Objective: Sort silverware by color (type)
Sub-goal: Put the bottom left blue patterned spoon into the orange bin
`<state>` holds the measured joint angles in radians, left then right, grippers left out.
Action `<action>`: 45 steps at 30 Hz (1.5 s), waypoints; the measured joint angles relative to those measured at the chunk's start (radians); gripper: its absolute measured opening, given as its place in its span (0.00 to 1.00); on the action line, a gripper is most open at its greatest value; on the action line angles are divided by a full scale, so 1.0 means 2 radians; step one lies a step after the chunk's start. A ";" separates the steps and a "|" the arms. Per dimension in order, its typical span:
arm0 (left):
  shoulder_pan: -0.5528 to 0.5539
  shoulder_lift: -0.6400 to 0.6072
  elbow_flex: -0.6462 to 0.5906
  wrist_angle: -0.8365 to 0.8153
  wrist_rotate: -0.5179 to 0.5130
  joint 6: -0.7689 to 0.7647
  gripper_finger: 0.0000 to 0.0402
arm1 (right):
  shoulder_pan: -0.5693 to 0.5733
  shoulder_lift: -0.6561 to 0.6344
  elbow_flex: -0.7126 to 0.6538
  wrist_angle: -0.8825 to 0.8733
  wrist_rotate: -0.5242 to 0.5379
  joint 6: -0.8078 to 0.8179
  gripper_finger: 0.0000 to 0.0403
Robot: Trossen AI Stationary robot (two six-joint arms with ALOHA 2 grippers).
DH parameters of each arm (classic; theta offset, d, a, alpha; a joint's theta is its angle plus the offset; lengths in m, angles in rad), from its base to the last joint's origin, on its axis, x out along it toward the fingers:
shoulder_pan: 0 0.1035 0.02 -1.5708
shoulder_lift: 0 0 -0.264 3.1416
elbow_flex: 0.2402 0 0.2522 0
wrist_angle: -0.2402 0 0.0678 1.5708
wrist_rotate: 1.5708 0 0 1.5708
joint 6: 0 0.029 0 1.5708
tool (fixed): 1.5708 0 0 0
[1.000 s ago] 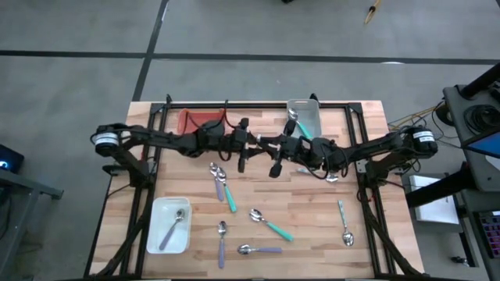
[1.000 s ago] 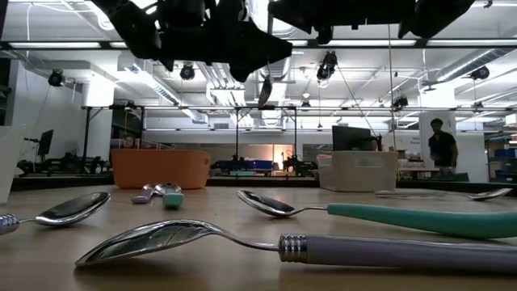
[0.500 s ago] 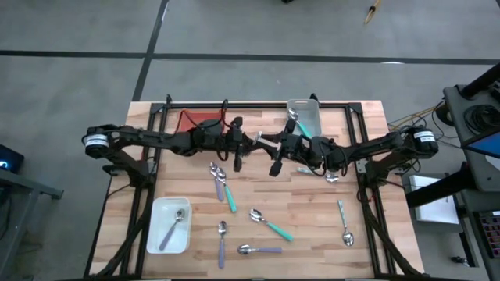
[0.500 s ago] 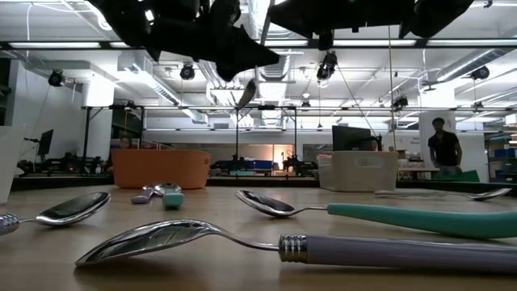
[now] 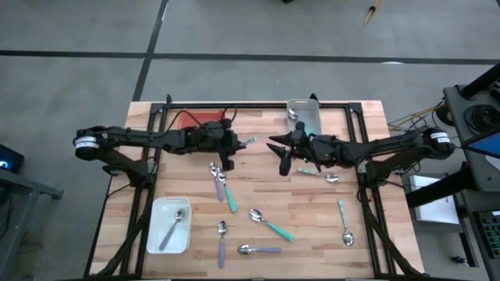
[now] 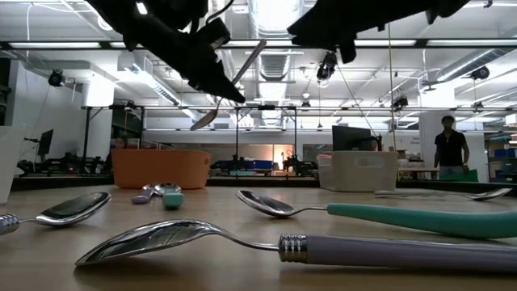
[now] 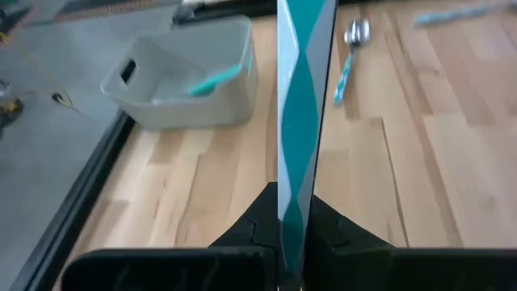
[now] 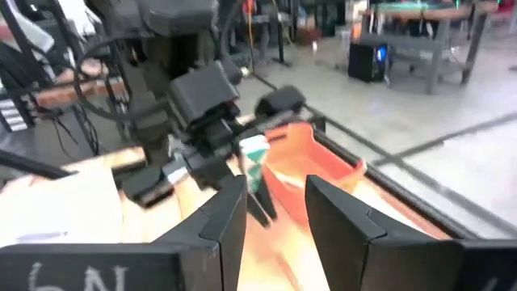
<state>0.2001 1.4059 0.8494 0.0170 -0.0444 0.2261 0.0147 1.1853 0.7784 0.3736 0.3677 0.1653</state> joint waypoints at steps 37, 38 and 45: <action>-0.088 0.010 0.004 -0.031 -0.061 0.051 0.00 | -0.040 0.258 0.500 -0.614 -0.117 0.084 0.30; -0.091 0.010 0.004 -0.031 -0.075 0.053 0.00 | -0.040 0.265 0.504 -0.615 -0.125 0.079 0.30; -0.120 0.010 0.004 -0.029 -0.162 0.060 0.00 | -0.041 0.282 0.508 -0.620 -0.200 0.042 0.30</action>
<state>-0.0403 1.4269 0.8566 -0.0419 -0.3694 0.3452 -0.0666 1.7500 1.7943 -0.8663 -0.0320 0.2484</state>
